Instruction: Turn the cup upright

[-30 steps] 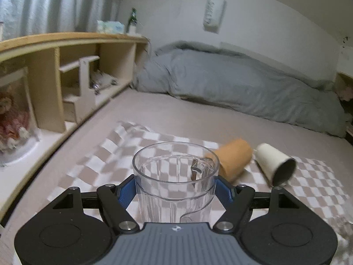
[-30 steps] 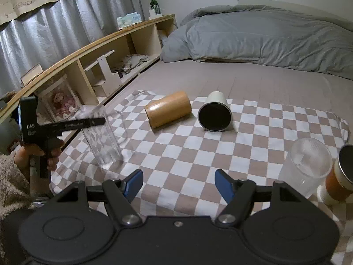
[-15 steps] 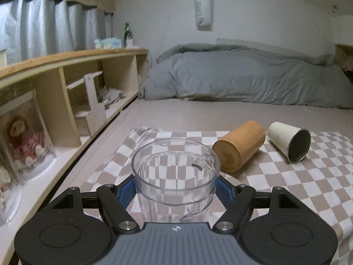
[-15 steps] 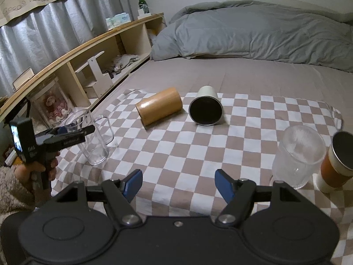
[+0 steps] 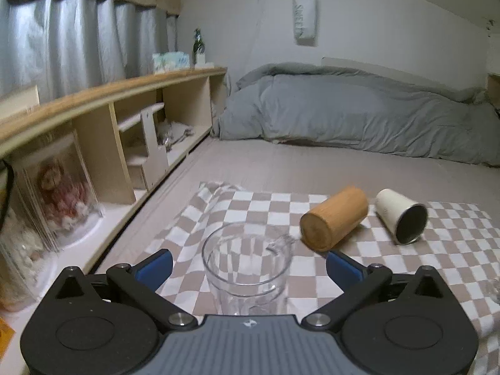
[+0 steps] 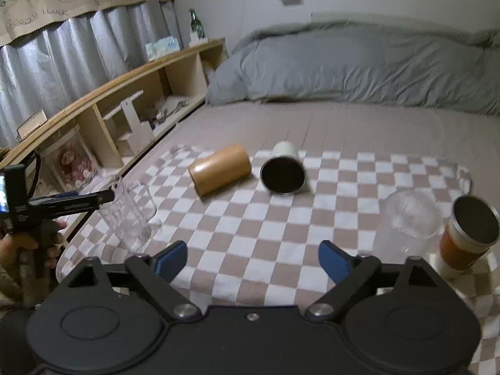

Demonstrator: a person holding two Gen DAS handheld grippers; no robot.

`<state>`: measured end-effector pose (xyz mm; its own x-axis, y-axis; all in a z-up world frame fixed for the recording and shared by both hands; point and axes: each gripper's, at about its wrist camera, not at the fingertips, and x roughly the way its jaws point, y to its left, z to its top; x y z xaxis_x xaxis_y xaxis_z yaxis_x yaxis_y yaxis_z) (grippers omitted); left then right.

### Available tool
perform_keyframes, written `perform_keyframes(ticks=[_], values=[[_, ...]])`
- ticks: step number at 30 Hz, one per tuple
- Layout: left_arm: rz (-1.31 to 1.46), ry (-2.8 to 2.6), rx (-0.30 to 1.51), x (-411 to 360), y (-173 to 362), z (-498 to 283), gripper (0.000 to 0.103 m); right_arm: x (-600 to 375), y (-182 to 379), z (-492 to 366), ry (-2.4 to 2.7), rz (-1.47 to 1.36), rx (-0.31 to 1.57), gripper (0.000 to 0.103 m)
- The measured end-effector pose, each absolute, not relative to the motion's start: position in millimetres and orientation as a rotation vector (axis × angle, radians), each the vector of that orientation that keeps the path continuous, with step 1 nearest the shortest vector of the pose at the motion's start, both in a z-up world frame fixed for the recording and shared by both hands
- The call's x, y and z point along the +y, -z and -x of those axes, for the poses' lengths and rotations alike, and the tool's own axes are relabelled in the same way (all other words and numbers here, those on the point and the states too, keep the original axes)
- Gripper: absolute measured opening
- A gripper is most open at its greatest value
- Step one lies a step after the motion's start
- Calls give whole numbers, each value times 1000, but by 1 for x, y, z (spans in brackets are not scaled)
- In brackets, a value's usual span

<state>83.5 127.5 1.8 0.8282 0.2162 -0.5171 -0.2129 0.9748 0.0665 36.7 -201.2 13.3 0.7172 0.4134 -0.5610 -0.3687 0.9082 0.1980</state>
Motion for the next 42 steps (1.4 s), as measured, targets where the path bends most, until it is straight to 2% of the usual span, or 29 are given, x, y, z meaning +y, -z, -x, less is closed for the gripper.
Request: perform_keyframes(ticks=[6,17,42], values=[[-70,-223,520,94,-25,-56,103,-201,-20,-15,-399,-39,567,103],[-86,-131,577,55,-19,-13,103,-201,-16,21,-348,-25,520,103],[-56,-95,589,52,-2,21,103,-178,11,27,-293,25,558,103]])
